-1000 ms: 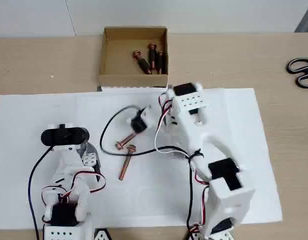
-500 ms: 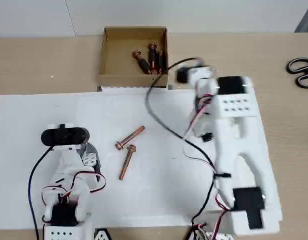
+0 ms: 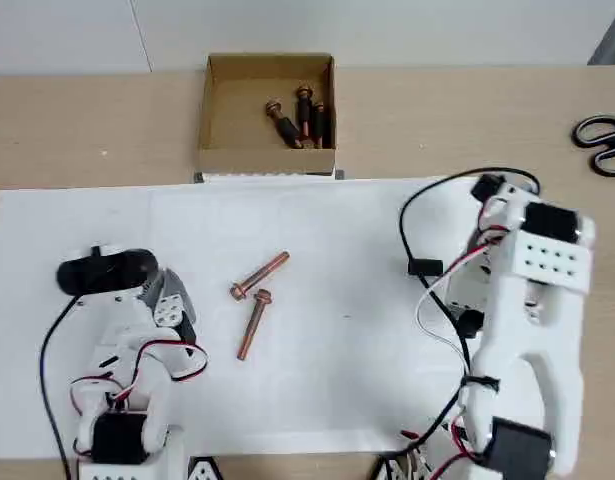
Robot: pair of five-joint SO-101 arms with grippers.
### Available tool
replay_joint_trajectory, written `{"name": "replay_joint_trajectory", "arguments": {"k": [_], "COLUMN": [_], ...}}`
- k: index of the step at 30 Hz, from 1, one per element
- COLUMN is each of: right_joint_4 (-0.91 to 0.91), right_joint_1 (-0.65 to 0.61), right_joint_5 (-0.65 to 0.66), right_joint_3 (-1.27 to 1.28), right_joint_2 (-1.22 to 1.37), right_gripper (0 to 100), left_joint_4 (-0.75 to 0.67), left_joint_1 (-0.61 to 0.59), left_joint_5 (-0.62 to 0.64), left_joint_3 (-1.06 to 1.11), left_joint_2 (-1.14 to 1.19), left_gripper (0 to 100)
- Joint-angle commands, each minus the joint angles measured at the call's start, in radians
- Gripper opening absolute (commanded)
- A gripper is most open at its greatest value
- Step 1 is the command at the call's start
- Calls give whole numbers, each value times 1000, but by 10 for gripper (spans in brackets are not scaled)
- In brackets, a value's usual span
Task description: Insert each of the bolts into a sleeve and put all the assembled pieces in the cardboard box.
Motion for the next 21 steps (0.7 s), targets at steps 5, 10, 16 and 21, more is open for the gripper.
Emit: {"name": "replay_joint_trajectory", "arguments": {"k": [5,10,16,21], "right_joint_4": [-35,-79,-82,-81], "right_joint_1": [21,22,22,22], "right_joint_5": [-11,-11,-12,-12], "right_joint_3": [95,189,198,198], "right_joint_2": [-179,-248,-303,-315], "right_gripper": [9,9,9,9], "left_joint_4": [190,252,411,551], "left_joint_1": [97,107,109,130], "left_joint_5": [11,11,8,-20], "left_joint_3": [-216,-404,-702,-966], "left_joint_2": [97,351,830,1195], "left_gripper": [6,6,6,6]}}
